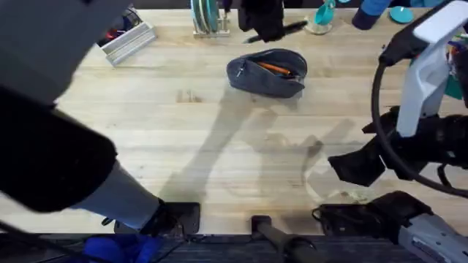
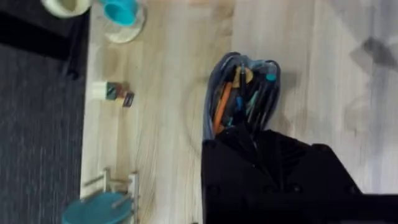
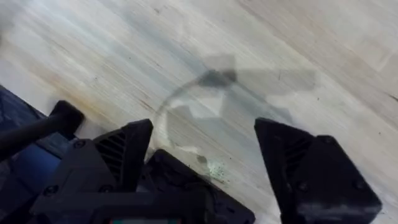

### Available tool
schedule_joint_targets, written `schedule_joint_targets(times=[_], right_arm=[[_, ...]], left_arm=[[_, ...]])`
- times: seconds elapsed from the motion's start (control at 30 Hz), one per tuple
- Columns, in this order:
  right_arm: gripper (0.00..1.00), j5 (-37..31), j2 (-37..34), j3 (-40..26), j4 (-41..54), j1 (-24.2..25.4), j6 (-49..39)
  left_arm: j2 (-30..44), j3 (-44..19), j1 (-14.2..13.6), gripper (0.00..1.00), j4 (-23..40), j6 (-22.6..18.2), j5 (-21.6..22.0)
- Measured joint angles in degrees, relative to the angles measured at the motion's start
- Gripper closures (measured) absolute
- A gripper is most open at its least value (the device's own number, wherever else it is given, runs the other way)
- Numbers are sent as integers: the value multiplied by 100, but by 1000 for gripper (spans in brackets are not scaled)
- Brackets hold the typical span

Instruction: Unzip the bag, pick up the pens from the table one at a time and place them inside, then zip the bag closed.

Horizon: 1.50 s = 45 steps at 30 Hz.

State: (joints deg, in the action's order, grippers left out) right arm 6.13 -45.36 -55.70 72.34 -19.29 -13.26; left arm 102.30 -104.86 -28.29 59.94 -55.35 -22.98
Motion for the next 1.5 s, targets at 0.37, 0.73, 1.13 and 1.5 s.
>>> schedule_joint_targets(times=[0.37,0.73,1.13,1.5], right_arm=[[5,1,-1,0,0,0,-1],[4,2,0,0,0,0,-2],[4,1,0,0,0,0,-1],[5,2,0,0,0,0,-2]], left_arm=[[539,0,-258,961,-160,-476,-44],[926,-2,-265,961,-299,-582,-63],[1246,-11,-271,961,-409,-597,-92],[1610,-15,-290,961,-400,-598,-105]])
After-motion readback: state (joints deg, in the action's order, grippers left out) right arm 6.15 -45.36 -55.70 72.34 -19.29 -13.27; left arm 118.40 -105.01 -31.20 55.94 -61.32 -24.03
